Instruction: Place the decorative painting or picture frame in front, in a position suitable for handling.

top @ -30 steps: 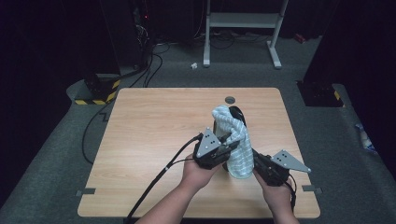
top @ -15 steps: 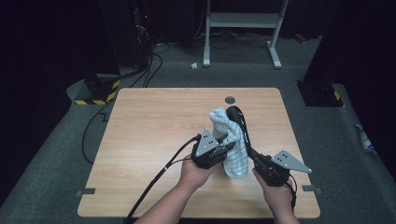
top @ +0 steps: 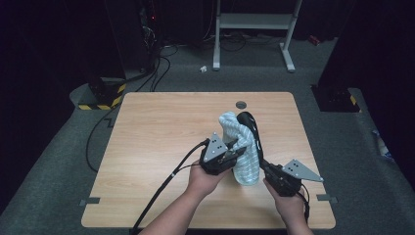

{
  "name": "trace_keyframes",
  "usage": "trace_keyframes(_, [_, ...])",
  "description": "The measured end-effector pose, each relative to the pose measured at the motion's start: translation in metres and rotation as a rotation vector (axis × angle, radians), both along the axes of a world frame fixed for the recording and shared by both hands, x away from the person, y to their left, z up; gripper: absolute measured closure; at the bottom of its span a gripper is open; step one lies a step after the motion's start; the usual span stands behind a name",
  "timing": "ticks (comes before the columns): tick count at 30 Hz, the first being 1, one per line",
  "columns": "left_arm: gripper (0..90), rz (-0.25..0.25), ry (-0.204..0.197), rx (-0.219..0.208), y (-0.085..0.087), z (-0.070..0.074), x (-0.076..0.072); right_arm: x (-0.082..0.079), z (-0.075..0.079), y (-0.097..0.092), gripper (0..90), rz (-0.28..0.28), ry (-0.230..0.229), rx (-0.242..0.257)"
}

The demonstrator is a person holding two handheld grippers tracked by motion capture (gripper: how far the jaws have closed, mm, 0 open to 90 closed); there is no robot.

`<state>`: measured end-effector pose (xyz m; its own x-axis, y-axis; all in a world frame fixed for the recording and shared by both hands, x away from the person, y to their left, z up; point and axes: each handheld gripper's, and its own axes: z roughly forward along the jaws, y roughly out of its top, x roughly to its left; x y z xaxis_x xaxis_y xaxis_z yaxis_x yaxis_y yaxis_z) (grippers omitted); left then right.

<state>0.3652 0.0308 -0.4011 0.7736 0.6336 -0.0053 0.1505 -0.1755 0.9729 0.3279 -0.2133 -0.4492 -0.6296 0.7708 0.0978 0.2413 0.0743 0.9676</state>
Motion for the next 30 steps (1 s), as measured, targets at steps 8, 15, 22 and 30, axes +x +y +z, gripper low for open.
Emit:
trace_keyframes(8, [68.1,-0.003,-0.007,-0.004,0.001,0.009,0.005,0.000,0.004,-0.002,88.9,0.005,-0.020,0.011])
trace_keyframes(15, [68.1,0.003,0.018,0.009,0.001,-0.005,0.008,0.001,0.004,-0.002,88.9,0.006,-0.019,0.010])
trace_keyframes(22, [68.1,0.008,0.049,0.031,0.003,-0.022,0.006,0.001,0.004,-0.001,88.9,0.005,-0.017,0.008])
trace_keyframes(30, [68.0,-0.002,-0.002,0.001,0.003,0.001,0.001,0.001,0.005,0.001,88.8,0.010,-0.019,0.006])
